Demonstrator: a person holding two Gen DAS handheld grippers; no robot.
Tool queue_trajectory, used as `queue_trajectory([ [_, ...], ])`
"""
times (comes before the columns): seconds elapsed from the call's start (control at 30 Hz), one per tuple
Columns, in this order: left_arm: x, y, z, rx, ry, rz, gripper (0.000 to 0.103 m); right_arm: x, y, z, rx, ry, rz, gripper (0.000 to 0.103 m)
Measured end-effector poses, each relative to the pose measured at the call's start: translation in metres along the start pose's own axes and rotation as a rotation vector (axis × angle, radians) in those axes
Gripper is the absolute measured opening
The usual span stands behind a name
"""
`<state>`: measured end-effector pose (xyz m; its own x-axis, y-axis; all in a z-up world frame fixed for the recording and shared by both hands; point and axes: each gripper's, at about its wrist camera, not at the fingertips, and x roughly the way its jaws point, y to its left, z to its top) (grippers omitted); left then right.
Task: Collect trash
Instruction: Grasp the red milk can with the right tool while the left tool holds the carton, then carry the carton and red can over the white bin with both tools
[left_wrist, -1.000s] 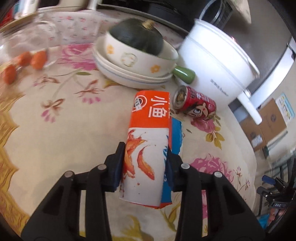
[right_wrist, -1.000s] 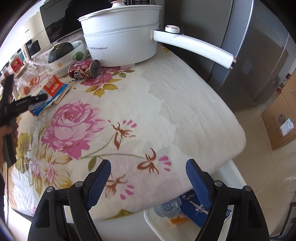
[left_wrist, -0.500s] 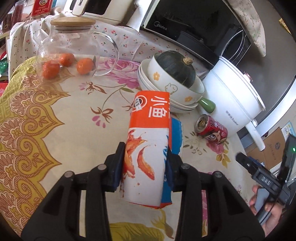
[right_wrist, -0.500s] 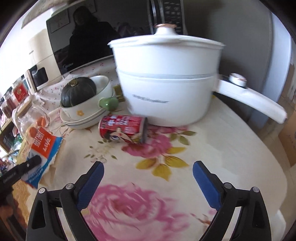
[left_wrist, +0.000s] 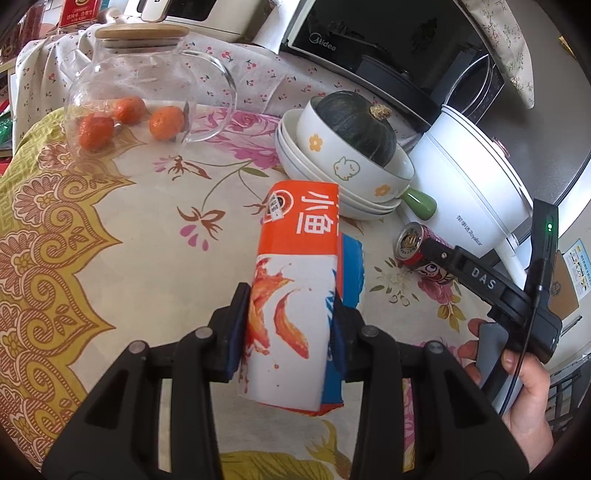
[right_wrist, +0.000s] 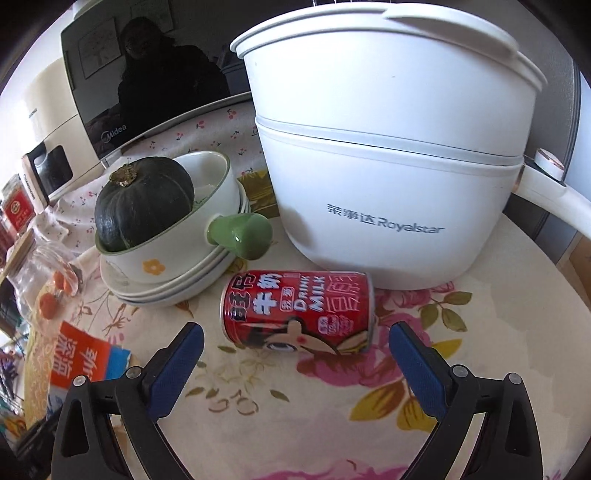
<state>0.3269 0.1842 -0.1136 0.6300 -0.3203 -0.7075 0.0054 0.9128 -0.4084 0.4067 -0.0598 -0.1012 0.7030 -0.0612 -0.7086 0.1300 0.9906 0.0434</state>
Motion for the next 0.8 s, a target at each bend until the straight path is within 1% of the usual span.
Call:
queue_trajectory([
  [0.07,0.000,0.001,0.000,0.000,-0.001,0.009,0.041,0.006,0.003,0.001,-0.010,0.003,-0.033,0.101],
  [0.23,0.001,-0.002,-0.002,0.008,0.001,0.013,0.041,0.018,0.008,0.006,-0.030,0.012,-0.076,0.100],
  [0.27,0.001,-0.003,-0.002,0.012,0.002,0.015,0.041,0.019,0.009,0.007,-0.037,0.010,-0.076,0.096],
  [0.3,0.001,-0.005,-0.003,0.018,0.000,0.016,0.041,0.020,0.010,0.008,-0.043,0.011,-0.070,0.089],
  [0.4,-0.001,-0.009,-0.002,0.030,-0.004,0.021,0.041,0.015,0.009,0.007,-0.050,0.024,-0.070,0.089],
  [0.57,-0.009,-0.020,-0.006,0.072,-0.005,0.038,0.041,-0.009,0.000,-0.003,-0.085,0.029,-0.059,0.088],
  [0.63,-0.014,-0.024,-0.009,0.077,0.006,0.042,0.041,-0.026,-0.008,-0.006,-0.090,0.036,-0.052,0.088],
  [0.8,-0.036,-0.040,-0.013,0.086,0.006,0.042,0.041,-0.062,-0.031,-0.023,-0.100,0.052,-0.051,0.088],
])
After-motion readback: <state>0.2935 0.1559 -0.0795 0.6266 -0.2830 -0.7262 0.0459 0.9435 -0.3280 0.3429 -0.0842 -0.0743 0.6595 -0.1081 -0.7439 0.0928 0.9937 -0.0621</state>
